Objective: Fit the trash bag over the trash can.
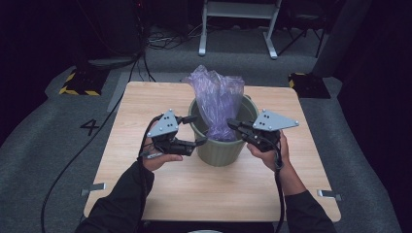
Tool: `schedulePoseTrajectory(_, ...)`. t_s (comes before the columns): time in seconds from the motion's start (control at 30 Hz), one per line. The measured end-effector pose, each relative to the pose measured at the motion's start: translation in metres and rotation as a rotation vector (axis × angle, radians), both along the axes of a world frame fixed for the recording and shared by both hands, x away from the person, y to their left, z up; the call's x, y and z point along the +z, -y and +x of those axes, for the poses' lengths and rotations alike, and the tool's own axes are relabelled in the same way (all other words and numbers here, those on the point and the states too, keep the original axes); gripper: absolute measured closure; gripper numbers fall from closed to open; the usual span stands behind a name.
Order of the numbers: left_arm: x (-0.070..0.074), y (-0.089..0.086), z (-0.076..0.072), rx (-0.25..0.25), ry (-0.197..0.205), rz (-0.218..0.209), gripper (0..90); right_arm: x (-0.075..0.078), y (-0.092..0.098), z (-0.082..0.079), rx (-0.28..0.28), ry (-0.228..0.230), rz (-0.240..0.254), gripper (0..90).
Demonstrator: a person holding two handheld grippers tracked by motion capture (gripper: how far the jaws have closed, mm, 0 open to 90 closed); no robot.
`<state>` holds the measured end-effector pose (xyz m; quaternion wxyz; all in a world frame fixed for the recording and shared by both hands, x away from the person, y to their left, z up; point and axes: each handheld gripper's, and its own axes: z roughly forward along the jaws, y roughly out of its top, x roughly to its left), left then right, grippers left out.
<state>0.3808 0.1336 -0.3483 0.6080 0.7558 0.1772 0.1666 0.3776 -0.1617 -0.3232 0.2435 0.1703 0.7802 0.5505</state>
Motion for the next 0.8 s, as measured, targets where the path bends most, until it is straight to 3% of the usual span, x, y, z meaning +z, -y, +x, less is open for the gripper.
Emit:
schedulePoseTrajectory(0.1,0.010,-0.004,0.007,0.029,-0.025,-0.024,17.3,-0.001,0.000,-0.007,0.024,0.019,-0.013,90.0)
schedulePoseTrajectory(0.2,0.019,-0.004,0.012,-0.001,-0.047,-0.049,15.2,-0.003,0.000,-0.014,0.051,0.040,-0.031,90.0)
schedulePoseTrajectory(0.27,0.025,-0.001,0.007,-0.017,-0.031,-0.066,15.4,-0.005,0.001,-0.018,0.063,0.040,-0.033,90.0)
schedulePoseTrajectory(0.37,0.036,0.008,-0.004,-0.041,0.020,-0.053,15.5,-0.009,-0.002,-0.022,0.069,0.051,-0.057,90.0)
schedulePoseTrajectory(0.47,0.048,0.017,-0.010,-0.067,0.030,-0.065,15.5,-0.012,-0.008,-0.026,0.075,0.068,-0.096,90.0)
schedulePoseTrajectory(0.57,0.055,0.024,-0.012,-0.076,0.046,-0.038,16.9,-0.012,-0.011,-0.030,0.079,0.080,-0.110,90.0)
schedulePoseTrajectory(0.6,0.055,0.026,-0.014,-0.070,0.056,-0.030,21.6,-0.012,-0.011,-0.031,0.078,0.080,-0.113,90.0)
schedulePoseTrajectory(0.67,0.055,0.029,-0.015,-0.044,0.079,0.011,41.6,-0.013,-0.012,-0.033,0.083,0.087,-0.117,90.0)
schedulePoseTrajectory(0.8,0.051,0.028,-0.016,-0.077,0.114,0.065,76.7,-0.015,-0.013,-0.036,0.095,0.086,-0.118,90.0)
